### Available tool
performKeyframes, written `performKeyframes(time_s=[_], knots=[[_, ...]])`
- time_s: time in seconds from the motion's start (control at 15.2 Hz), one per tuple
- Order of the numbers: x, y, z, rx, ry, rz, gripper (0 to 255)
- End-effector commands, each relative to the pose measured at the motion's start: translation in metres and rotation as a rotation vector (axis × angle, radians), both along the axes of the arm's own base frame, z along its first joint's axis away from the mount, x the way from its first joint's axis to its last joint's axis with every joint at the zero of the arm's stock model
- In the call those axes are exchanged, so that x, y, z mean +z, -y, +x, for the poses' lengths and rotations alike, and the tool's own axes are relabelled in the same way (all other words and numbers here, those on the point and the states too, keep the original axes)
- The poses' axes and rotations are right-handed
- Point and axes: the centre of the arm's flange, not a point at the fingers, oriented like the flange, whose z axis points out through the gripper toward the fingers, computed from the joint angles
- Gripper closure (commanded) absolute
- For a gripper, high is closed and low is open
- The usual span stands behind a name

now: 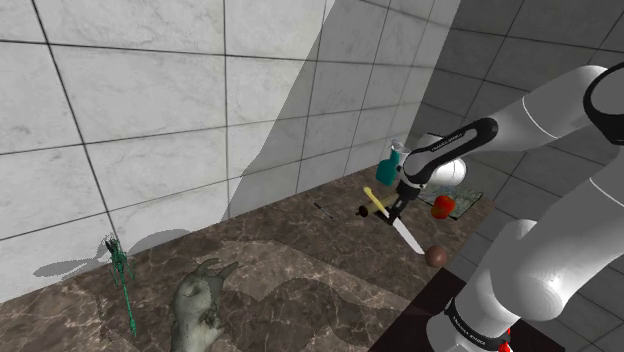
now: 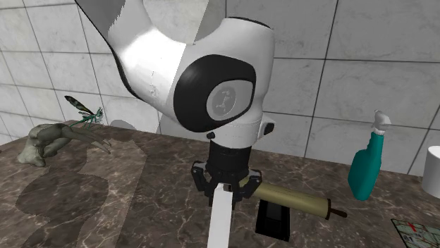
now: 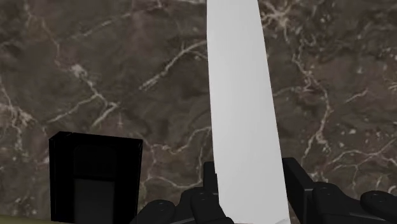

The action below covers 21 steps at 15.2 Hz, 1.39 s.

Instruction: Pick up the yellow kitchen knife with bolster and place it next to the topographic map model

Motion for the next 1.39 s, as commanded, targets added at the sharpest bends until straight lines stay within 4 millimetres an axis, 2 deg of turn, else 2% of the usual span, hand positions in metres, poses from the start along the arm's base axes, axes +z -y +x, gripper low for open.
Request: performKeyframes(time_s=[0.0,0.79,0.86,1.32], knots=[[0.010,0.001,-0.001,0.000,-0.001,-0.001,255],[0.073,0.001,-0.001,0.000,-0.001,-0.001,255],[0.073,0.001,-0.001,0.000,-0.001,-0.001,255],[0.074,0.085,0.037,0.000,-0.001,-0.001,255]])
